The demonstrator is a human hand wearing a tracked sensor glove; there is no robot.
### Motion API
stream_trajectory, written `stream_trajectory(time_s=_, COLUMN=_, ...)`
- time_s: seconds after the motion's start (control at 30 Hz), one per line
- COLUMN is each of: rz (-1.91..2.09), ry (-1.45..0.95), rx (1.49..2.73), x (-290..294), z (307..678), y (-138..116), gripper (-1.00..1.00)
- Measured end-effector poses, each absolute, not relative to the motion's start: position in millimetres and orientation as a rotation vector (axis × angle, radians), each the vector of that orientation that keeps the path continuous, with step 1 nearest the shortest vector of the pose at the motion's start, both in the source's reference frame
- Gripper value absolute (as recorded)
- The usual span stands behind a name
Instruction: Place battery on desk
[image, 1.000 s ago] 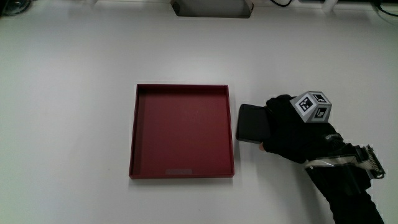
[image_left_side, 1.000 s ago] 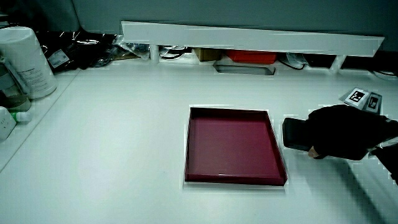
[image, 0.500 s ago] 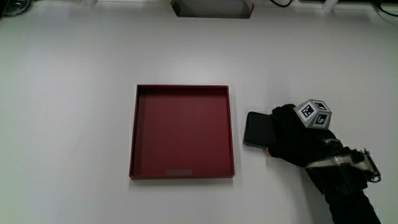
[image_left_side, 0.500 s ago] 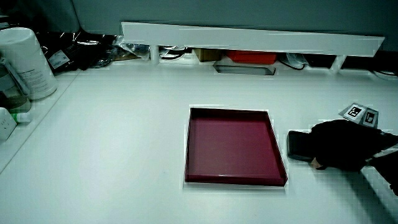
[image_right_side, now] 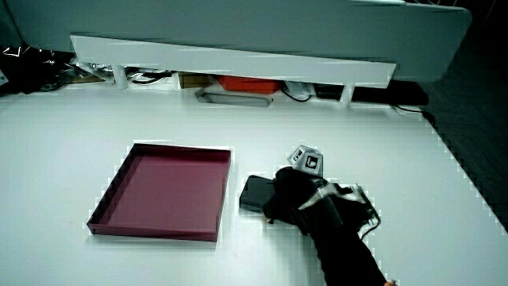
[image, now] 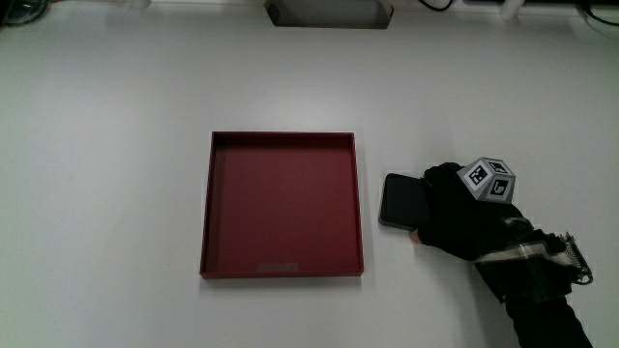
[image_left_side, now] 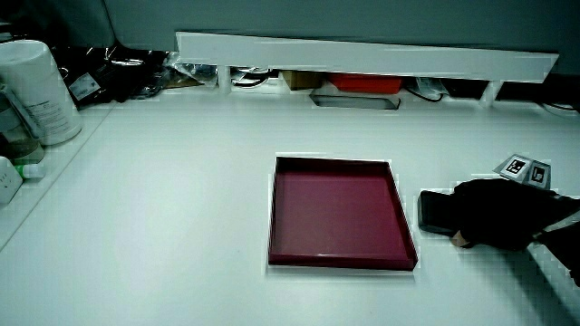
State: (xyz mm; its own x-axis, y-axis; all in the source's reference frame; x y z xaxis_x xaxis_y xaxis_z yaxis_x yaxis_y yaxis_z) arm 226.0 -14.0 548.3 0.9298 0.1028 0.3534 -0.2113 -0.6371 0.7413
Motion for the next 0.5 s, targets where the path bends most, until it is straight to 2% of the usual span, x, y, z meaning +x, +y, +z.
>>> stream_trajectory(time_s=0.07, rz=0.427, ry=-0.071, rx=2.182, x=226.7, z=552.1, y=-14.0, gripper=-0.33)
stream_trajectory(time_s=0.2, rz=0.399, ry=-0.086, rx=2.163, x=225.1, z=537.2, y=-16.3, gripper=-0.52)
stream_trajectory(time_s=0.43, rz=0.285, ry=-0.191, rx=2.242, x=209.6, z=471.5, y=-29.3, gripper=-0.86)
stream_trajectory(time_s=0.5, rz=0.333, ry=-0.240, rx=2.226, x=207.1, z=446.8, y=-31.4, gripper=-0.95)
